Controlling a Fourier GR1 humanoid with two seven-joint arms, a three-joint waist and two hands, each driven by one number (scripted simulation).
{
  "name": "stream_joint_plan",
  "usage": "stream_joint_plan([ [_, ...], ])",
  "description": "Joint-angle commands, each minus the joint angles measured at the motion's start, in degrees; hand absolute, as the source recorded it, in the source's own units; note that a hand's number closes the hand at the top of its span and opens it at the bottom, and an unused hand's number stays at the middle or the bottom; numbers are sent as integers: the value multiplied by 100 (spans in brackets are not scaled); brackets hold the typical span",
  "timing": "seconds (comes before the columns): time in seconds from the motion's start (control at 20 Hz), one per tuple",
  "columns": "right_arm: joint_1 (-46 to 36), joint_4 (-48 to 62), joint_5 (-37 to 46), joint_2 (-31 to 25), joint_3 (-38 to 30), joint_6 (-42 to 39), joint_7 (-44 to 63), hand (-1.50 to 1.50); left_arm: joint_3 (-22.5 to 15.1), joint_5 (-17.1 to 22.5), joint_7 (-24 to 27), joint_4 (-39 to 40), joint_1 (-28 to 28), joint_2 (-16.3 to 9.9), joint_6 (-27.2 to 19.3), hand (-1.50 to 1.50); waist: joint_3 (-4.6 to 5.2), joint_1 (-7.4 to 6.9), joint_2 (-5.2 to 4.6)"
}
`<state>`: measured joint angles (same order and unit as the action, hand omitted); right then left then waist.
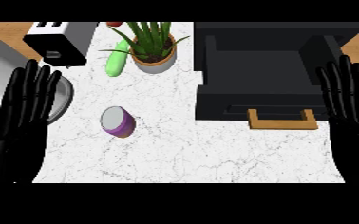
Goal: Pick up the can, place it into the drawer and close the drawer
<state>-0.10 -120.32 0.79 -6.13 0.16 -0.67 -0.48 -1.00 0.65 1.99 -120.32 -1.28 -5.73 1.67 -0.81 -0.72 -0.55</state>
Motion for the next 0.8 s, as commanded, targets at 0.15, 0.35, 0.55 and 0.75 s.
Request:
stream_joint_plan([
  [0.15, -183, -24, -5, 30, 68, -8, -1, -150, -844, 1757, 306, 154, 256, -588, 2169, -150, 113, 259, 27],
  [0.35, 166, 434, 18, 142, -15, 240, 868, -150, -1257, 2057, -360, 644, 10, -1609, 3362, -150, 102, 292, -53],
  [0.55, 330, 380, -16, 84, -164, 289, 1188, -150, -575, 3089, -102, 1084, 27, -2488, 4492, -150, 91, 138, 27],
  [0.75, 588, 34, -25, 107, -141, 283, 1296, -150, 190, 3830, 140, 1715, 49, -3230, 5470, -150, 86, 102, 52],
])
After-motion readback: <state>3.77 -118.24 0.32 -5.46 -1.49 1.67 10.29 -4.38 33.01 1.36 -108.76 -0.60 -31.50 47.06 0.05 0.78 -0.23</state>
